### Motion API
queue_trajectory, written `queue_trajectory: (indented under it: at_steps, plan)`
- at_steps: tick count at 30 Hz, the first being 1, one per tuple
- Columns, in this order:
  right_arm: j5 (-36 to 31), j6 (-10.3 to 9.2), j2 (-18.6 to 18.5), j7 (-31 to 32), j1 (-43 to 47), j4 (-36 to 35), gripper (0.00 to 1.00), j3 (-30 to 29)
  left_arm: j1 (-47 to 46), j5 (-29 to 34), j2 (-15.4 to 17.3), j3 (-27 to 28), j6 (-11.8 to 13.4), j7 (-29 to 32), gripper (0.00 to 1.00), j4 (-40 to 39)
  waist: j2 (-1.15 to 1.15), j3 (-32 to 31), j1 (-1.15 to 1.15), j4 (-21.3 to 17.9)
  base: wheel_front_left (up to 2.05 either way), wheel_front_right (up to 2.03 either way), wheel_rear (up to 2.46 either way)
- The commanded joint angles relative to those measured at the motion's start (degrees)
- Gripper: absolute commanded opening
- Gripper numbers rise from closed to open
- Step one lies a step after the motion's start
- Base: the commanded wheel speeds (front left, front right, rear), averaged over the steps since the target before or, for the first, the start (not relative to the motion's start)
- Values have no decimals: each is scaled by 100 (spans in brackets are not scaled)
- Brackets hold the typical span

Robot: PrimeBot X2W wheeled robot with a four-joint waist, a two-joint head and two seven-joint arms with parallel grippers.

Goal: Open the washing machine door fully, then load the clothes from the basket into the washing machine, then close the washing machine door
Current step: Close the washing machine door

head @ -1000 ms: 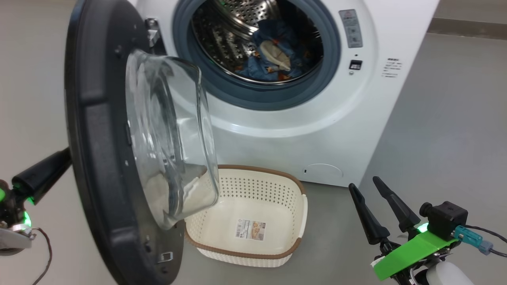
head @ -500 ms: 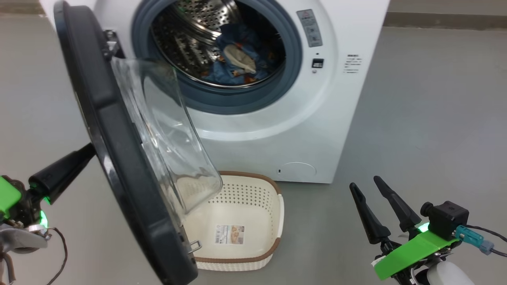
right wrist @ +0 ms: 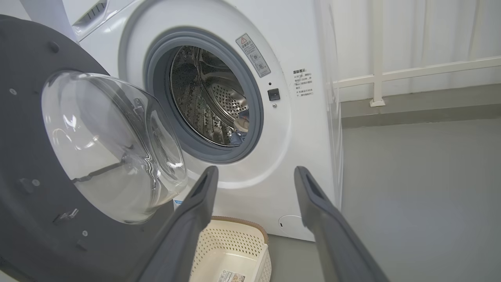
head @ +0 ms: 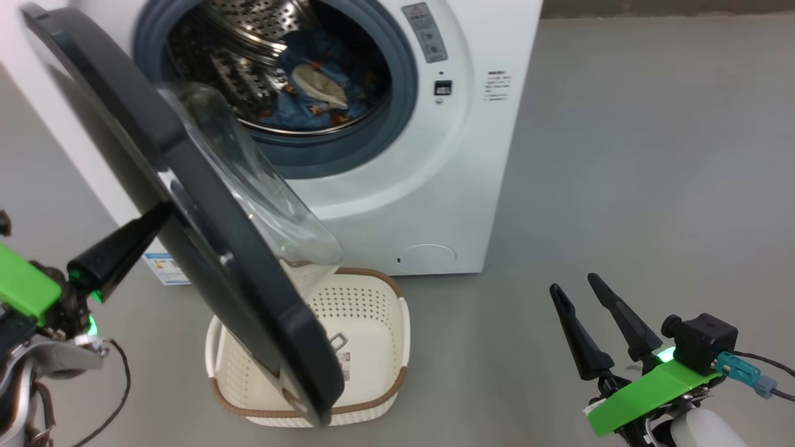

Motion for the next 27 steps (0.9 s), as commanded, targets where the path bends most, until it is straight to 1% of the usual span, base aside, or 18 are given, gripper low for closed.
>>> queue_trajectory:
  at_steps: [1, 7, 11, 14, 22, 27]
  plan:
    - [-26, 9, -29, -26, -177, -152, 100, 79, -421, 68, 130, 152, -109, -37, 0, -127, 0, 102, 0, -172, 0, 0, 0]
    - [-30, 9, -12, -26, -216, -160, 100, 55, -636, 266, 44, 96, -158, -262, 0, 50, 0, 179, 0, -457, 0, 0, 0]
    - [-28, 9, 4, -26, -244, -168, 100, 50, -781, 445, -45, 66, -71, -494, 0, 188, 0, 229, 0, -647, 0, 0, 0]
    - [-31, 9, 8, -26, -249, -177, 100, 32, -888, 473, -79, 50, -70, -536, 0, 259, 0, 273, 0, -764, 0, 0, 0]
    - [-30, 9, 25, -26, -281, -193, 100, 11, -1095, 589, -170, -48, -126, -646, 0, 390, 0, 353, 0, -920, 0, 0, 0]
    - [-33, 9, 42, -26, -306, -192, 100, 25, -1252, 760, -251, -69, -128, -878, 0, 607, 0, 378, 0, -987, 0, 0, 0]
